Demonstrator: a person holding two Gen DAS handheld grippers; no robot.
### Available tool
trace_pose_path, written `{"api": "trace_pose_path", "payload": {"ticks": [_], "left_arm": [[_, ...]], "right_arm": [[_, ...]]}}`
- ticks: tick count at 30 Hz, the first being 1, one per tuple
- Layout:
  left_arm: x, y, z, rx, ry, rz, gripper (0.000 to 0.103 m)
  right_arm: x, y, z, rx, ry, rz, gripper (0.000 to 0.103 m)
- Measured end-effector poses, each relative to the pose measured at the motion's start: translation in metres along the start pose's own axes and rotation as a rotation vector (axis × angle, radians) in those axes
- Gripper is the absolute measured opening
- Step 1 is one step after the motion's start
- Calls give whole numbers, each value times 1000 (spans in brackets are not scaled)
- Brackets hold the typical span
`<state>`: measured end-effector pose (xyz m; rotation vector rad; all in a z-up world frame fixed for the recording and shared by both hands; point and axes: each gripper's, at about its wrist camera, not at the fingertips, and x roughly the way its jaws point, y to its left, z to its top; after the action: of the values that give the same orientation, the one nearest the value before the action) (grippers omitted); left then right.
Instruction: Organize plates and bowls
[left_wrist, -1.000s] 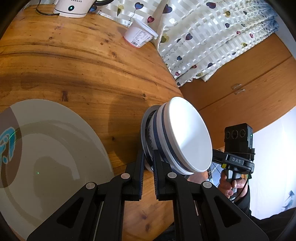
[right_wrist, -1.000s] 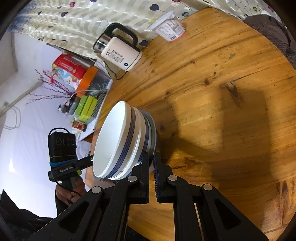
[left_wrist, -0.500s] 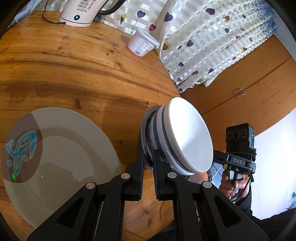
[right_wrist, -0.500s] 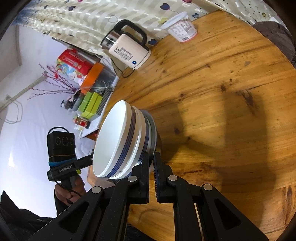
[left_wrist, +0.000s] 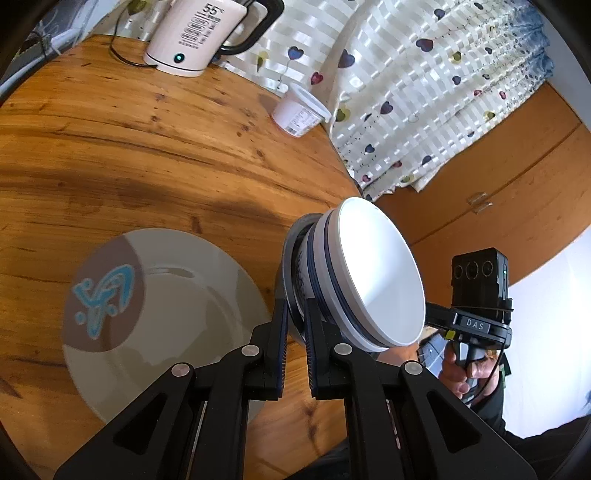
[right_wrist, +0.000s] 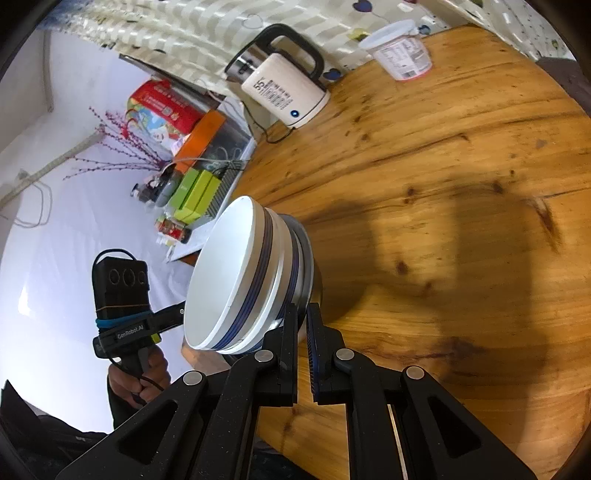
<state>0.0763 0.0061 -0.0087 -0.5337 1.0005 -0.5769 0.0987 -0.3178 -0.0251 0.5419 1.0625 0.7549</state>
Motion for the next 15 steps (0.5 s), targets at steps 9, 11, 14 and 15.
{"api": "trace_pose_path", "payload": {"ticks": [9,11,14,15], "left_arm": [[-30,17,-8,-32,-47,29,8],[-37,23,-11,-41,-57,37,8],[-45,30,-15,-56,-68,46,8],[-48,33,-17,-61,-72,49,8]], "right_arm": [[24,21,5,-44,46,25,7],[31,25,6,-52,59,30,7],[41,32,7,-62,79,36,7],[43,34,7,-65,83,38,7]]}}
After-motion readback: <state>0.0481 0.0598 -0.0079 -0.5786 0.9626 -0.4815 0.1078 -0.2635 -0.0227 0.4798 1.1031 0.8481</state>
